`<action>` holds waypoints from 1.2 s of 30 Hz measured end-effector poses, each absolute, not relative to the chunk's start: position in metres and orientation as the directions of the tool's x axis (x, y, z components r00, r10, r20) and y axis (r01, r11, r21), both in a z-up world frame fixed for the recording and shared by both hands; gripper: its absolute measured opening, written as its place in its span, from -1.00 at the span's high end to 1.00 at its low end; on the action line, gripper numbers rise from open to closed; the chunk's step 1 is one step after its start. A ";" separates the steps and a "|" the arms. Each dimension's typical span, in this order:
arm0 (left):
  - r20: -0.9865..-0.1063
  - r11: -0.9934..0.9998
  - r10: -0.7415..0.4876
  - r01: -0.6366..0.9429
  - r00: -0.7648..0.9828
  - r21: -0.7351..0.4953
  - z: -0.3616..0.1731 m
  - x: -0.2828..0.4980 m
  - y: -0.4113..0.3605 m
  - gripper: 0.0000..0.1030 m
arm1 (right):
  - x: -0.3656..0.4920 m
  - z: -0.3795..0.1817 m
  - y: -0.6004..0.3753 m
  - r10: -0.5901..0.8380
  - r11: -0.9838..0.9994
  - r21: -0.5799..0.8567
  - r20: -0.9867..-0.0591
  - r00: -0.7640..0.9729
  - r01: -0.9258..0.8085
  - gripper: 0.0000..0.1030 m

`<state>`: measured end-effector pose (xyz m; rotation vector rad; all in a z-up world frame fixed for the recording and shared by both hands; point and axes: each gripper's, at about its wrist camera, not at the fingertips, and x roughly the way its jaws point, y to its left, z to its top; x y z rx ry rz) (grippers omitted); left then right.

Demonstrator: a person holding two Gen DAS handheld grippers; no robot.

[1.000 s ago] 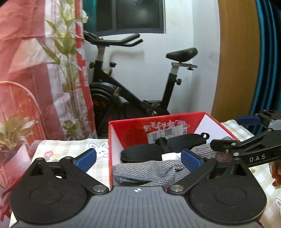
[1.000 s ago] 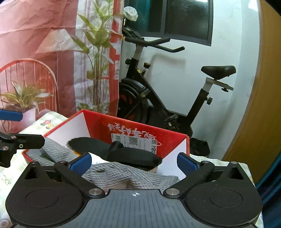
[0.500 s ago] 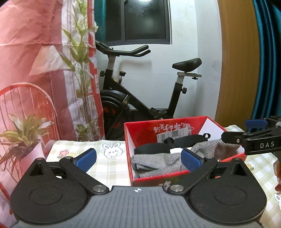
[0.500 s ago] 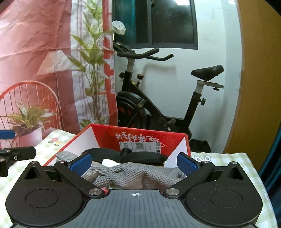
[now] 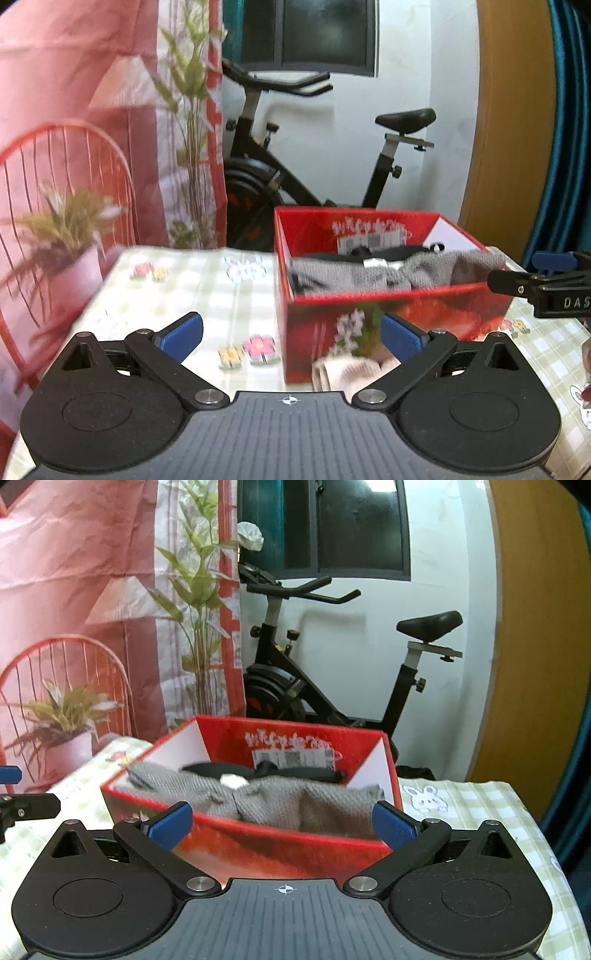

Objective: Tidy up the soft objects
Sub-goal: 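Move the left tool down toward the black glove, then close the left tool on the cuff of the black glove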

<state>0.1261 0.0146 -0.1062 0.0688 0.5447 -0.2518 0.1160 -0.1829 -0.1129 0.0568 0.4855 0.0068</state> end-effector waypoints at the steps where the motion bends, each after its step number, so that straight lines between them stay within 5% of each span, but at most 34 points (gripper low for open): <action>1: -0.531 0.966 -0.223 0.257 0.818 -0.010 -0.112 0.126 0.015 -0.97 | 0.114 -0.120 -0.183 0.022 0.998 0.058 -0.476 0.879 0.007 -0.99; 5: -0.584 0.958 -0.252 0.286 0.772 -0.034 -0.139 0.123 0.012 -0.87 | 0.104 -0.151 -0.181 0.022 0.998 0.066 -0.521 0.853 0.015 -0.98; 8: -0.625 0.949 -0.279 0.310 0.729 -0.061 -0.158 0.123 0.007 -0.58 | 0.096 -0.177 -0.180 0.026 0.997 0.075 -0.567 0.824 0.020 -0.79; 13: -0.667 0.923 -0.354 0.357 0.655 -0.140 -0.181 0.129 0.001 0.18 | 0.089 -0.205 -0.183 0.063 0.992 0.125 -0.620 0.782 0.019 -0.32; 29: -0.725 0.899 -0.429 0.336 0.538 -0.283 -0.218 0.158 -0.014 0.15 | 0.103 -0.227 -0.192 0.108 0.972 0.226 -0.670 0.735 0.063 -0.10; 33: -0.722 0.886 -0.450 0.362 0.525 -0.289 -0.220 0.159 -0.018 0.60 | 0.101 -0.227 -0.190 0.121 0.972 0.227 -0.679 0.724 0.051 0.01; 36: -0.712 0.883 -0.455 0.371 0.535 -0.286 -0.222 0.152 -0.017 0.66 | 0.097 -0.226 -0.188 0.122 0.974 0.223 -0.681 0.722 0.045 0.03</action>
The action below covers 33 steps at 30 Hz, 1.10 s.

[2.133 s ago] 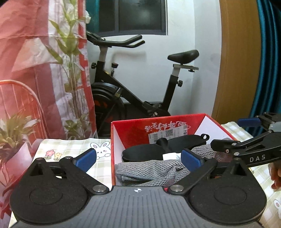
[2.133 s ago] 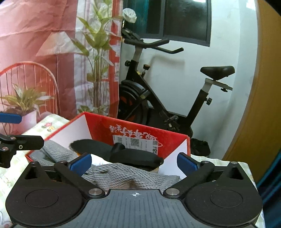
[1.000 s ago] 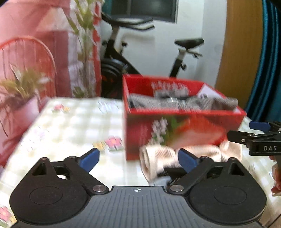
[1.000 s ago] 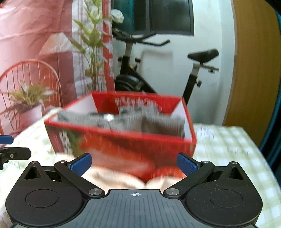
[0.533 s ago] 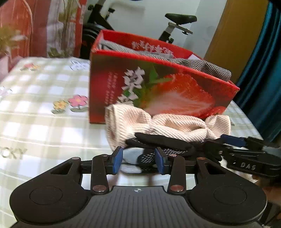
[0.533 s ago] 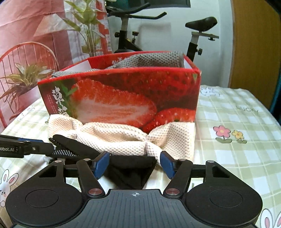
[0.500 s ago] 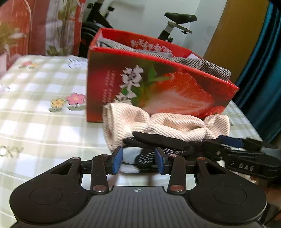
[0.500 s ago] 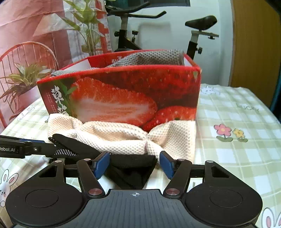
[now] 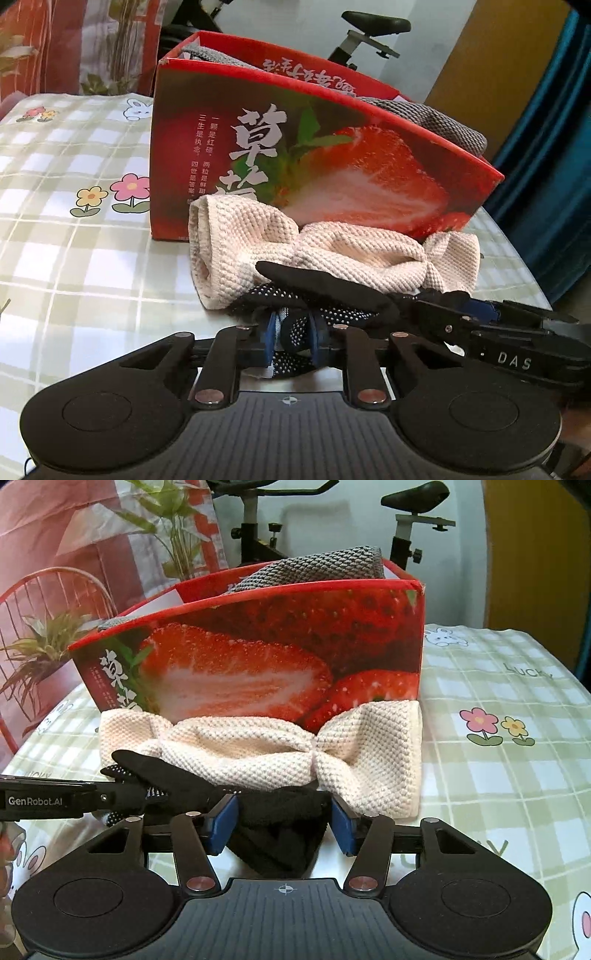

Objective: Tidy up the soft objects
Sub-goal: 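Close the left tool on the cuff of the black glove, then lift the black glove with the left tool over the red box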

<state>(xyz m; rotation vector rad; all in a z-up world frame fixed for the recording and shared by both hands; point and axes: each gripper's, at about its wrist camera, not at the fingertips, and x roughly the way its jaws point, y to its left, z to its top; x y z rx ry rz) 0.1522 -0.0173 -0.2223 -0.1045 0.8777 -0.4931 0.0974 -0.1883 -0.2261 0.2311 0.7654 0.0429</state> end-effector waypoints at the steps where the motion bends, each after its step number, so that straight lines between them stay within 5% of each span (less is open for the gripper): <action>1: -0.708 0.883 -0.456 0.373 0.539 -0.284 -0.223 0.149 -0.017 0.67 | 0.096 -0.226 -0.187 0.127 0.974 0.222 -0.680 0.722 0.038 0.12; 8: -0.695 0.887 -0.452 0.365 0.559 -0.283 -0.220 0.131 -0.009 0.72 | 0.088 -0.221 -0.177 0.151 0.973 0.231 -0.670 0.727 0.012 0.66; 33: -0.598 0.890 -0.454 0.369 0.661 -0.267 -0.169 0.108 0.008 0.72 | 0.069 -0.162 -0.164 0.158 0.978 0.203 -0.551 0.819 -0.052 0.71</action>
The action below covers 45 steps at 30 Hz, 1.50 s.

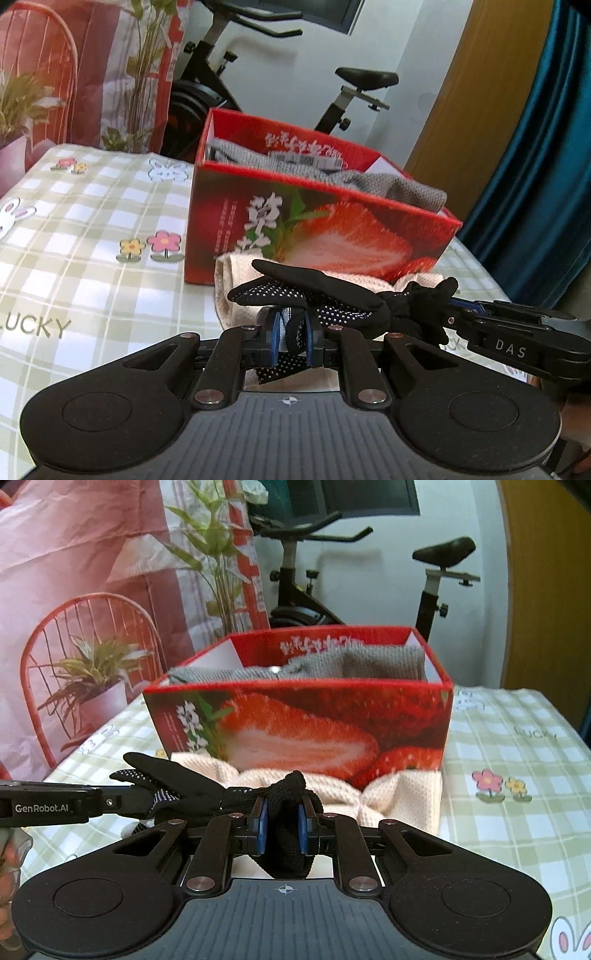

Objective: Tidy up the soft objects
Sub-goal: 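Lift the black glove with the left tool over the red box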

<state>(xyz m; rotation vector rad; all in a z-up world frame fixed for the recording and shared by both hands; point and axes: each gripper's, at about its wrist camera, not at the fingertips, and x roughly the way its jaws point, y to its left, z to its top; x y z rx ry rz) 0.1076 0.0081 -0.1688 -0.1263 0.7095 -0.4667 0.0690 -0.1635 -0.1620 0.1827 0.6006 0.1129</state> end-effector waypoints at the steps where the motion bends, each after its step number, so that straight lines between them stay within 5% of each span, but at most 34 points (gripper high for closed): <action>1: -0.590 0.889 -0.456 0.373 0.666 -0.266 -0.166 0.107 0.008 0.72 | 0.069 -0.159 -0.164 0.157 0.978 0.202 -0.543 0.825 -0.054 0.71; 20: -0.467 0.868 -0.493 0.455 0.734 -0.201 -0.083 0.180 -0.023 0.71 | 0.144 -0.074 -0.204 0.130 0.986 0.147 -0.368 0.921 -0.080 0.71; 41: -0.622 0.918 -0.373 0.372 0.689 -0.138 -0.124 0.273 -0.043 0.68 | 0.260 -0.127 -0.210 0.130 0.990 0.109 -0.518 0.845 -0.085 0.64; 45: -0.621 0.925 -0.346 0.366 0.703 -0.102 -0.124 0.272 -0.043 0.35 | 0.259 -0.131 -0.208 0.107 0.993 0.091 -0.523 0.845 -0.070 0.49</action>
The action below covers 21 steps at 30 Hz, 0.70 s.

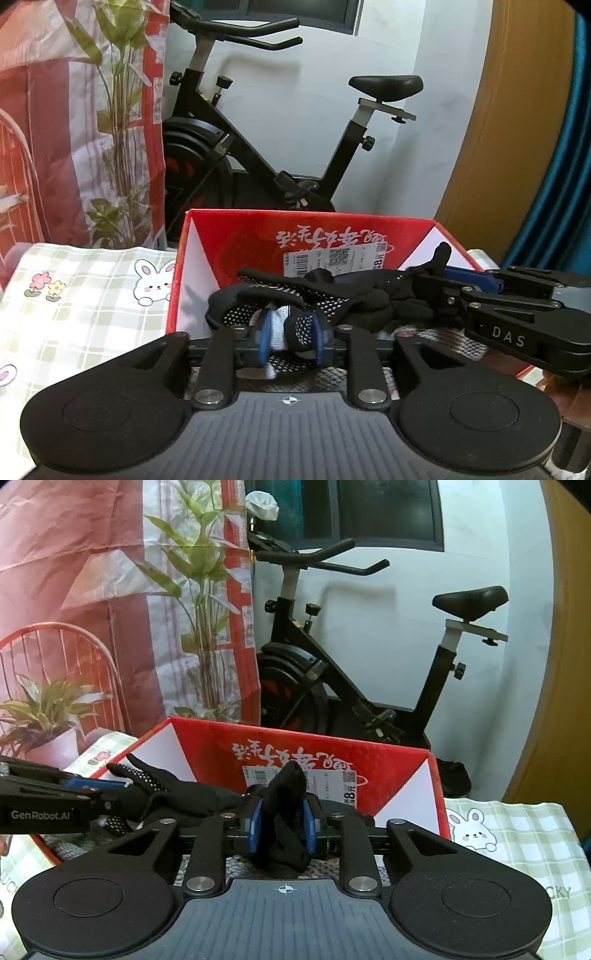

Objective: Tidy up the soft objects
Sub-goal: 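Lift the black glove with the left tool over the red box, then open the left tool to drop the glove into the box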

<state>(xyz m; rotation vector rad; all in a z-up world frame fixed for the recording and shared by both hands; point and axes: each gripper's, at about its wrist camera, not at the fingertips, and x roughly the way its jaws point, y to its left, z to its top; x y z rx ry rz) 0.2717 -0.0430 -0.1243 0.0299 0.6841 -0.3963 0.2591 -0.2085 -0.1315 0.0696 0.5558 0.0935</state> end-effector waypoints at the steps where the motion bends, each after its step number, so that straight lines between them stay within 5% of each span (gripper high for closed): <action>1: -0.620 0.928 -0.339 0.361 0.708 -0.095 -0.124 0.272 -0.043 0.17 | 0.258 -0.132 -0.208 0.100 0.994 0.087 -0.524 0.846 -0.064 0.43; 6: -0.602 0.934 -0.326 0.346 0.729 -0.087 -0.121 0.265 -0.037 -0.36 | 0.251 -0.132 -0.209 0.070 0.997 0.062 -0.527 0.847 -0.044 0.14; 8: -0.599 0.935 -0.322 0.348 0.733 -0.076 -0.119 0.261 -0.037 -0.44 | 0.246 -0.130 -0.208 0.064 0.998 0.054 -0.517 0.853 -0.042 -0.25; 14: -0.577 0.929 -0.331 0.365 0.747 -0.061 -0.110 0.245 -0.036 -0.84 | 0.229 -0.124 -0.205 0.050 0.999 0.037 -0.509 0.859 -0.036 -0.86; 21: -0.560 0.929 -0.320 0.369 0.764 -0.027 -0.101 0.221 -0.033 -0.95 | 0.207 -0.112 -0.199 0.032 0.999 0.033 -0.501 0.865 -0.018 -0.99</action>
